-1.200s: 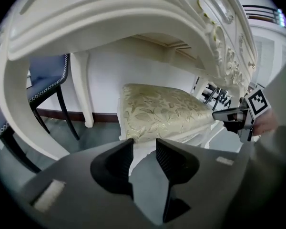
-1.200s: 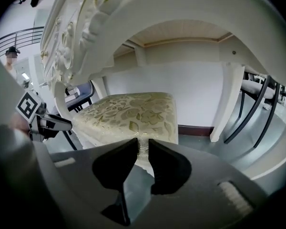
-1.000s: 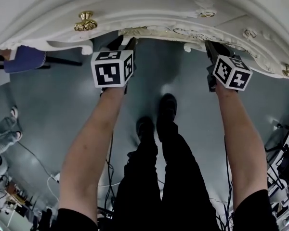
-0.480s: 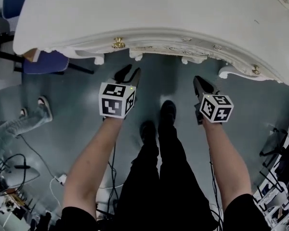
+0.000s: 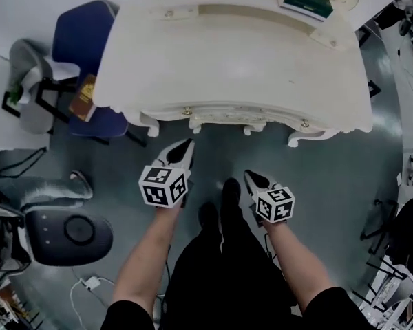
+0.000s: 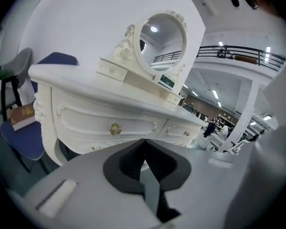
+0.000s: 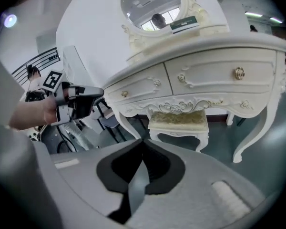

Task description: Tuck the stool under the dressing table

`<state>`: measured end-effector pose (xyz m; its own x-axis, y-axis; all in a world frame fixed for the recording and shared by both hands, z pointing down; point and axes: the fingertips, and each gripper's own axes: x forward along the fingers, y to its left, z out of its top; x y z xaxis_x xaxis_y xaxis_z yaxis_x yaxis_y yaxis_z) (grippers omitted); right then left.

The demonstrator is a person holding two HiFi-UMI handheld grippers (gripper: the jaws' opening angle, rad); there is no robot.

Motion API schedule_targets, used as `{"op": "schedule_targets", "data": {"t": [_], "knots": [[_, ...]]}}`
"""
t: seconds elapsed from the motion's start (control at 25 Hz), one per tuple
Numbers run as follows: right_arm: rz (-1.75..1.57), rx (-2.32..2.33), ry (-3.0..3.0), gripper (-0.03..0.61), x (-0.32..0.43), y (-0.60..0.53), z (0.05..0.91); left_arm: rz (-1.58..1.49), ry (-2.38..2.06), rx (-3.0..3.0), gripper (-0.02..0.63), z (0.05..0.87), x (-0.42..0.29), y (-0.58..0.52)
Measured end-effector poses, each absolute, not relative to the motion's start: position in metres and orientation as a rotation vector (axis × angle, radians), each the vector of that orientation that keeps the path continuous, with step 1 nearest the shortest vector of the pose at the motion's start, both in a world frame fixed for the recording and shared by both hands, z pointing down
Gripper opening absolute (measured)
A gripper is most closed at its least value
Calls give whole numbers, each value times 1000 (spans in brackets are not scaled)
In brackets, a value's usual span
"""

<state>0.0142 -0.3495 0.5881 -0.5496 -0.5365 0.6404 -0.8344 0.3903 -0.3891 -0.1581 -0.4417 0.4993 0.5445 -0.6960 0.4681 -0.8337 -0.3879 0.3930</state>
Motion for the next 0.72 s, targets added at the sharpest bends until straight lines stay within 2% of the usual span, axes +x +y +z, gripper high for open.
{"op": "schedule_targets", "data": {"t": [0.28, 0.72], "knots": [[881, 1248, -2237, 3, 48, -316, 516, 345, -1214, 2347, 17, 424, -139, -394], [813, 1407, -2282, 3, 87, -272, 427, 320, -1211, 2419, 17, 349, -149, -338]]}}
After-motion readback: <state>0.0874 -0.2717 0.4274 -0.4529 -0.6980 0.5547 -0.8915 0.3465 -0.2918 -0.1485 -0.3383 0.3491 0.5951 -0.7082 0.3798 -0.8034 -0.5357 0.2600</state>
